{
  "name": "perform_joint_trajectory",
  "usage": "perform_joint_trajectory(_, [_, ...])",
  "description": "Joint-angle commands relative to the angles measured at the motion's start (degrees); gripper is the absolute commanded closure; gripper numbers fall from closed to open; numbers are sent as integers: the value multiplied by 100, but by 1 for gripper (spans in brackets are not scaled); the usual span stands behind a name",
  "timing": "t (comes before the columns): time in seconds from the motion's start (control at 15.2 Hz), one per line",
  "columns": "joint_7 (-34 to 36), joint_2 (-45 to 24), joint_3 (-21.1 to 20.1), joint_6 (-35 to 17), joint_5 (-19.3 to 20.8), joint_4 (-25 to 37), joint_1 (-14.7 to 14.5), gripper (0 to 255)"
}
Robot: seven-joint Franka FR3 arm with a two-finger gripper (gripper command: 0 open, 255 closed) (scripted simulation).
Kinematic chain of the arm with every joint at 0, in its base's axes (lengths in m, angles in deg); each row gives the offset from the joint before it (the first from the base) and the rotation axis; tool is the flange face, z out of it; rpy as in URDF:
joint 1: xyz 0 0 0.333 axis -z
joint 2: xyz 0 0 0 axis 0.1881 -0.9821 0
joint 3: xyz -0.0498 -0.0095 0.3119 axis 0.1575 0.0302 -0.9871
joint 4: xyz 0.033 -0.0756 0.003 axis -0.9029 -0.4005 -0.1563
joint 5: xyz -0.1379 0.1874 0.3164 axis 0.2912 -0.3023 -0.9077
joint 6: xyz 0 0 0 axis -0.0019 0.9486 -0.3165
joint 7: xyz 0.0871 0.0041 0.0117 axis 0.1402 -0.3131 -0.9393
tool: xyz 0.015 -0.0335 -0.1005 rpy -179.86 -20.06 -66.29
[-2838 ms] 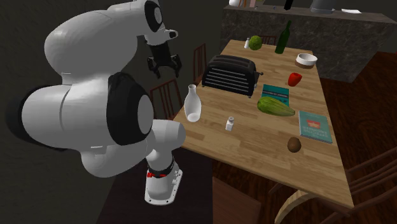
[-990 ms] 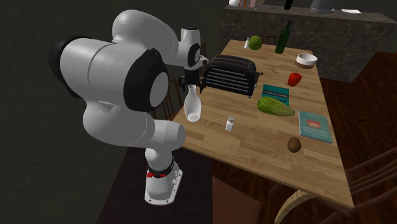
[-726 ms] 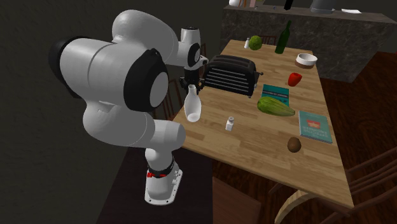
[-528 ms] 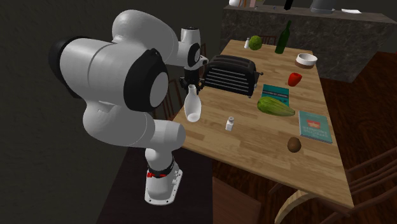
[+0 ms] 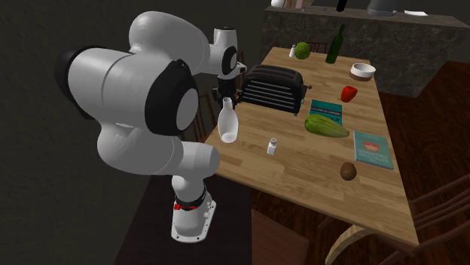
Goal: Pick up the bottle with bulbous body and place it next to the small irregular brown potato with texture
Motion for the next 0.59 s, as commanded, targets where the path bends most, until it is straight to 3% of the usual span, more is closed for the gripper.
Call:
perform_joint_trajectory(0.0, [4,32,-21,156,-16,124,-8,255])
perform_joint_trajectory(0.53, [7,186,-100,822,-63,636,-26,255])
